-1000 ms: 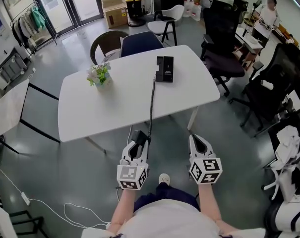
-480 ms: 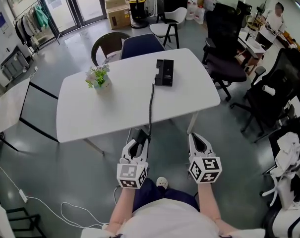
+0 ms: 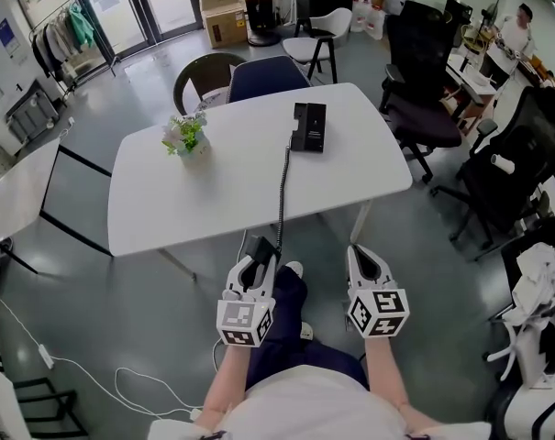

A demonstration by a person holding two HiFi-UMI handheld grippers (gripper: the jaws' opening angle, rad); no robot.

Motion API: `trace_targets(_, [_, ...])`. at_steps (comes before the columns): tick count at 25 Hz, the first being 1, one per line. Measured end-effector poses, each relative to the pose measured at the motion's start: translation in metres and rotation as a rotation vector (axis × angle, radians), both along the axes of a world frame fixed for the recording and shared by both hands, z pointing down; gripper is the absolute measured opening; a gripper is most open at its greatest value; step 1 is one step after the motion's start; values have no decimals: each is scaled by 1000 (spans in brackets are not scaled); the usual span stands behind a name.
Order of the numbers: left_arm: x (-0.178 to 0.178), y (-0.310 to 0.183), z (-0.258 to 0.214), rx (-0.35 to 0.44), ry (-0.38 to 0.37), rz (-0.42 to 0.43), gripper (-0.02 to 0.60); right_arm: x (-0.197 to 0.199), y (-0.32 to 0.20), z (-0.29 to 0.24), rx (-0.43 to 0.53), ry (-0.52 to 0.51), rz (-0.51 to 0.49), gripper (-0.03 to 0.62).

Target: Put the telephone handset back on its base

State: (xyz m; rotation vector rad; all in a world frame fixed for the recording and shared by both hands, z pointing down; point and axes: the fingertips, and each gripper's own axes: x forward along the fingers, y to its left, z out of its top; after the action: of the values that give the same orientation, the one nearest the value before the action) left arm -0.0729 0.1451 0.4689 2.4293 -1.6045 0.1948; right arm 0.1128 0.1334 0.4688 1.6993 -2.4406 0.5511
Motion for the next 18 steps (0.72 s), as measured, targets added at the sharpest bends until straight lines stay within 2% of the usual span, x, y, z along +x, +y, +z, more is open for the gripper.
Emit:
trace_targets(9, [9, -27, 3, -1, 13, 22, 86, 7, -19, 3, -4, 3, 12, 35])
trace_targets(18, [10, -73, 4, -13, 29, 23, 86, -7, -70, 2, -10, -2, -25, 36])
